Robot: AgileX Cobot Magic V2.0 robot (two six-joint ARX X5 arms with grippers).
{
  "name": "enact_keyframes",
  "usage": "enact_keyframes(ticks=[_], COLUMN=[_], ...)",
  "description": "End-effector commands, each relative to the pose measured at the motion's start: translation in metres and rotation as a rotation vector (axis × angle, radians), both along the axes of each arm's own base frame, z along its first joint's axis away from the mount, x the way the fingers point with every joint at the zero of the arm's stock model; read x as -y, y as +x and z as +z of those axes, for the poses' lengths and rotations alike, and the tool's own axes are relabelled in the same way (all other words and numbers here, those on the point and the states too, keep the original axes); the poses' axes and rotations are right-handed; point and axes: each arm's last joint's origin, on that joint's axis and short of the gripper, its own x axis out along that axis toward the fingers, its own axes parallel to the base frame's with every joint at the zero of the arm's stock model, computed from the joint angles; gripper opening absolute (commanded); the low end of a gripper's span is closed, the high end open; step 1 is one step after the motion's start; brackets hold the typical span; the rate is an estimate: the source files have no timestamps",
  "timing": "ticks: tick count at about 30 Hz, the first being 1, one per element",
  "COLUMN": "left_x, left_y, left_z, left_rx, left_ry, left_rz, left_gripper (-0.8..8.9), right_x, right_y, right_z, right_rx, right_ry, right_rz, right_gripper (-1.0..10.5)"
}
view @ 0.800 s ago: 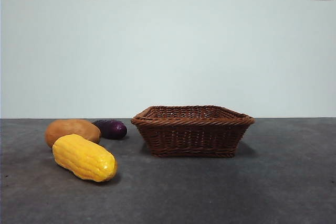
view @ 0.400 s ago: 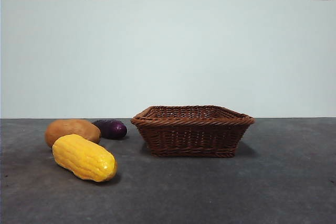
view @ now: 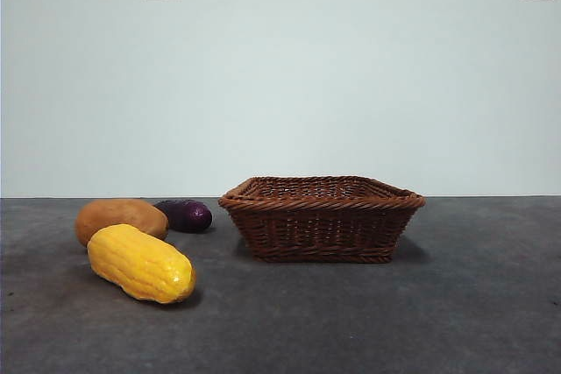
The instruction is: Help me put the vegetables on the table into the basket
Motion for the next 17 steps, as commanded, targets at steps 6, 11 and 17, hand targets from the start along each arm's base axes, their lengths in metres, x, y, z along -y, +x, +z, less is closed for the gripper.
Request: enact_keyframes(ticks=[6, 11, 17], left_x=[0.000, 0.000, 0.000], left_y=[0.010, 0.013, 0.015], left_z=[0.000, 0.004, 0.003], left_rx=[-0.022, -0.021, -0.032], left_ry=[0.007, 0.008, 0.008], left_rz=[-0.010, -0.010, -0.008], left_gripper=[6.64, 6.64, 6.64], right_x=[-0.001, -0.017, -0.059], right_y=[0.050, 0.130, 0.231], right_z=[0.009, 0.017, -0.001], right_rx=[-0.014, -0.120, -0.261], right_ry=[0.090, 0.061, -0.012], right_rz=[0.053, 0.103, 0.137], right_gripper=[5.7, 5.7, 5.7])
